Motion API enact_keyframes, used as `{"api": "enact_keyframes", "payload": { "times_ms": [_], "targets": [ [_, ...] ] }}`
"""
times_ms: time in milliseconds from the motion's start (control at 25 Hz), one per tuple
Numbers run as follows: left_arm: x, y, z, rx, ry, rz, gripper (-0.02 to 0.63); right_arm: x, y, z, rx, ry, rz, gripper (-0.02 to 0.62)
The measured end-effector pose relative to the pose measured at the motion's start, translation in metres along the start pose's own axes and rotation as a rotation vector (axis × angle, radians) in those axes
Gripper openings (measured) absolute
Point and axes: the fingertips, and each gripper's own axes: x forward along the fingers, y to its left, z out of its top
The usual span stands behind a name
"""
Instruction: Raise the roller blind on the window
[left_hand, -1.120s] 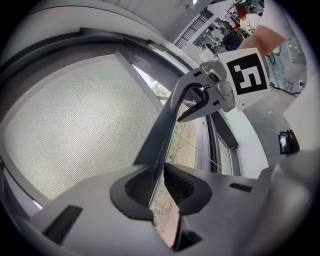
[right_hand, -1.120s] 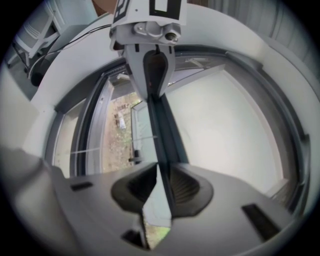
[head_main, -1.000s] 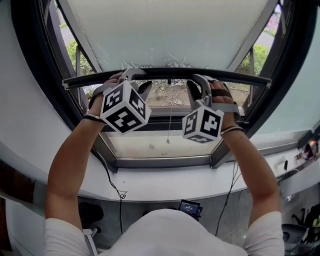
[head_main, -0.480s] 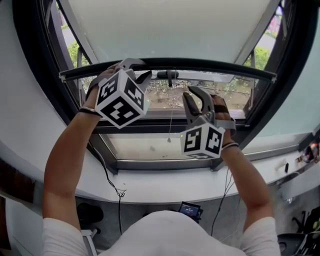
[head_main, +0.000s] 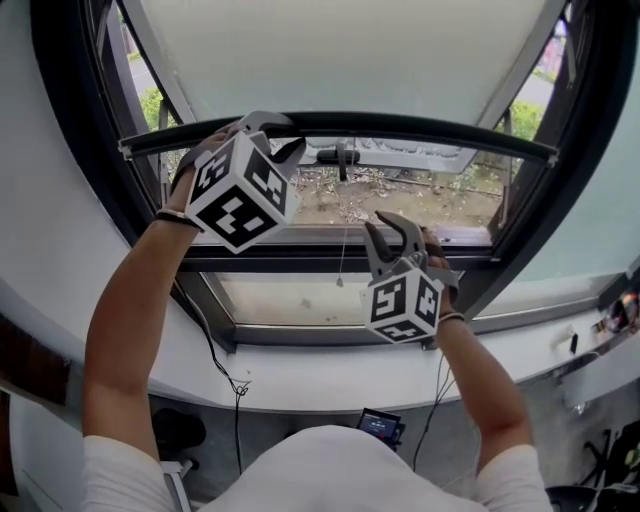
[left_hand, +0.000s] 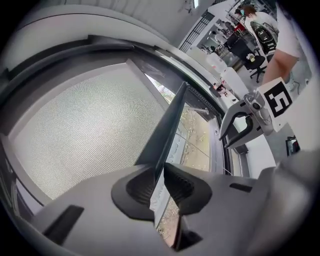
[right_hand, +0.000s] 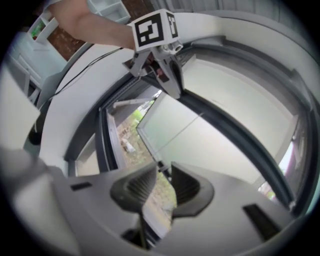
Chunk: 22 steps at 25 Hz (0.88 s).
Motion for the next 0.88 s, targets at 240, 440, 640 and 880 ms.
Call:
{"api": "enact_keyframes", "payload": {
  "times_ms": [240,440,640,880],
  "targets": [
    [-0.002,0.008,0.005,0.012,-0.002,0.005,0.067,0.001,0.013,-0.015,0.042,0.034,0.038,0.084],
    [-0.009,0.028,0.019,0.011,-0.031,0.048,0.069,-0.001,0.019,-0.023,0.059,0.05,0.057,0.084],
    [-0.018,0.053,0.037,0.02,-0.041,0.076,0.069,-0.002,0.02,-0.028,0.059,0.063,0.065,0.084],
    [-0.02,0.063,0.043,0.046,-0.027,0.082,0.068,-0.003,0.034,-0.028,0.085,0.059,0.118,0.084]
  ]
}}
